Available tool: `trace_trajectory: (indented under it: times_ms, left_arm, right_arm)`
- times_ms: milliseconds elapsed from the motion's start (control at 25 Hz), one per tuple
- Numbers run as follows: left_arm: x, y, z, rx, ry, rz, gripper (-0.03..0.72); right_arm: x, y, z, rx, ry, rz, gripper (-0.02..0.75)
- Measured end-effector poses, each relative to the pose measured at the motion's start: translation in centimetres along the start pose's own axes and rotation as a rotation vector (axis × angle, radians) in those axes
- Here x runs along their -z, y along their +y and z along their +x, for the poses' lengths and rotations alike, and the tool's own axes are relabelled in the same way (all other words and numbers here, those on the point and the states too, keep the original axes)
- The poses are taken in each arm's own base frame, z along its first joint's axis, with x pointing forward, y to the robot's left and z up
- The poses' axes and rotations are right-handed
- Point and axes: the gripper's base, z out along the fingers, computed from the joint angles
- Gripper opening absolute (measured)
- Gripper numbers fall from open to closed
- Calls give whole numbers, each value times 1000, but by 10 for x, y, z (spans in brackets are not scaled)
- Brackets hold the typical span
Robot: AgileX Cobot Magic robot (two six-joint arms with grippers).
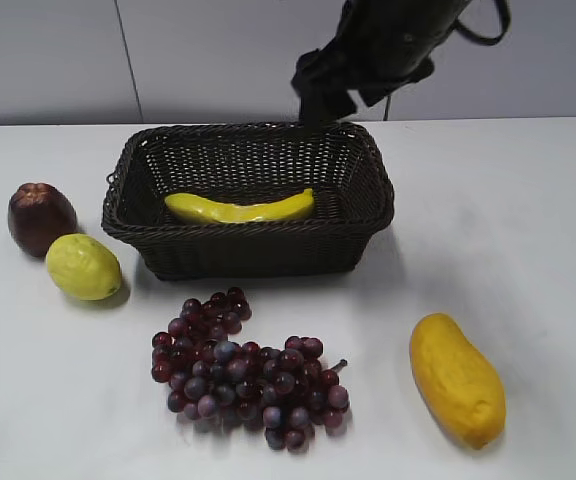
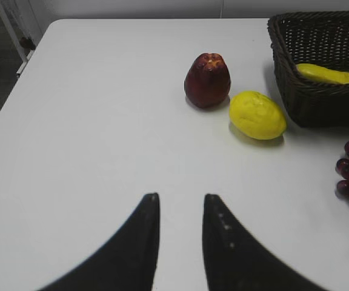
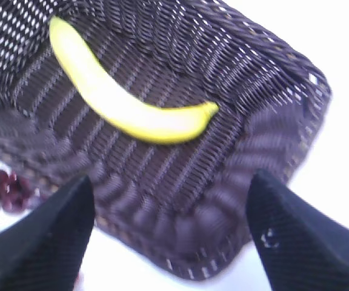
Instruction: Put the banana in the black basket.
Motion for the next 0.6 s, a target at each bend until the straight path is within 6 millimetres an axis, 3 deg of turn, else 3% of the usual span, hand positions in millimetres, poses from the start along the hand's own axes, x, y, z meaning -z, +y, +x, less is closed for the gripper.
trace_trajectory:
  times_ms: [320,600]
  left_arm:
    - [0,0,0,0,0,0,239]
    - [0,0,0,0,0,0,239]
  right_arm:
    - [65,-12,27,-37,157,134,613]
    - [79,-33,83,-175,282,160,594]
